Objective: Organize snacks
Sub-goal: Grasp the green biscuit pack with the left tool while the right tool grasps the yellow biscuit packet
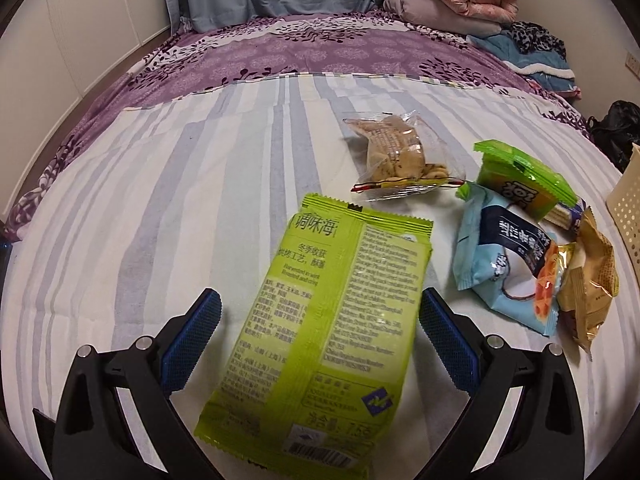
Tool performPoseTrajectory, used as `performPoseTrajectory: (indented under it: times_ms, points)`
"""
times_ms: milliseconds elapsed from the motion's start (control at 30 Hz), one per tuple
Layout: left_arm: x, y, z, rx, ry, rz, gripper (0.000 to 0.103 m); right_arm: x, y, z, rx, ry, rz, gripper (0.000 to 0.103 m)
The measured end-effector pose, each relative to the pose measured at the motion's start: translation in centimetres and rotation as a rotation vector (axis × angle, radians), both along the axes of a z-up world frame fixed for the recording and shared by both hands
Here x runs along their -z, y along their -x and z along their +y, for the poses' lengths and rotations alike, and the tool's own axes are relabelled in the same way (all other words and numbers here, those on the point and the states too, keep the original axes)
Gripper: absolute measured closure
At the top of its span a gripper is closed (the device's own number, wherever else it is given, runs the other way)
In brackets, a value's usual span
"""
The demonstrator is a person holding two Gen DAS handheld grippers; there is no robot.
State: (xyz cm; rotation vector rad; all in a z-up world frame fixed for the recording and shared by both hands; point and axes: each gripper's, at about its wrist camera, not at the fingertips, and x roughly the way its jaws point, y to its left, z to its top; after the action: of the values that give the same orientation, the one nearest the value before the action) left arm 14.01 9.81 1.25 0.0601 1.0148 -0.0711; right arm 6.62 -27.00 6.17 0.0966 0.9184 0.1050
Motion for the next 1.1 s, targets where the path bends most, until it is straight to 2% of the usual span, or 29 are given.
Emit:
performPoseTrajectory:
  times_ms: [133,200,467,733,800,833,900,1100]
  points:
    - [0.3,0.0,0.5,-0.009,0.033,-0.009,0.006,0.8,-0.8,0.1,0.006,-0.001,0.024,0.005]
    - [0.4,0.1,0.5,0.001,0.051,-0.009,0.023,1.2,-1.2,0.0,0.011,-0.009,0.038,0.005]
    - [-0.2,0.9,0.7,-0.017,0.059,-0.049,0.031,2.9,-3.6,0.0,0.034,0.021,0.071,0.005]
    - [-2.3,2.1,1.2,-0.021,0.084,-0.105,0.031,4.3,-6.5,0.5,0.027,0.093,0.105,0.005]
    - [-2.9,2.4,1.1,-0.021,0.091,-0.116,0.031,4.4,-6.9,0.6,0.025,0.102,0.105,0.009]
    - [-3.2,2.5,1.1,-0.019,0.094,-0.123,0.031,4.5,-7.3,0.6,0.023,0.109,0.11,0.017]
    - [-3.6,2.8,1.0,-0.016,0.1,-0.132,0.031,4.4,-7.6,0.6,0.021,0.107,0.104,0.021]
    - [-5.0,3.4,0.4,0.0,0.123,-0.16,0.031,4.1,-7.4,0.3,0.027,0.13,0.086,0.05]
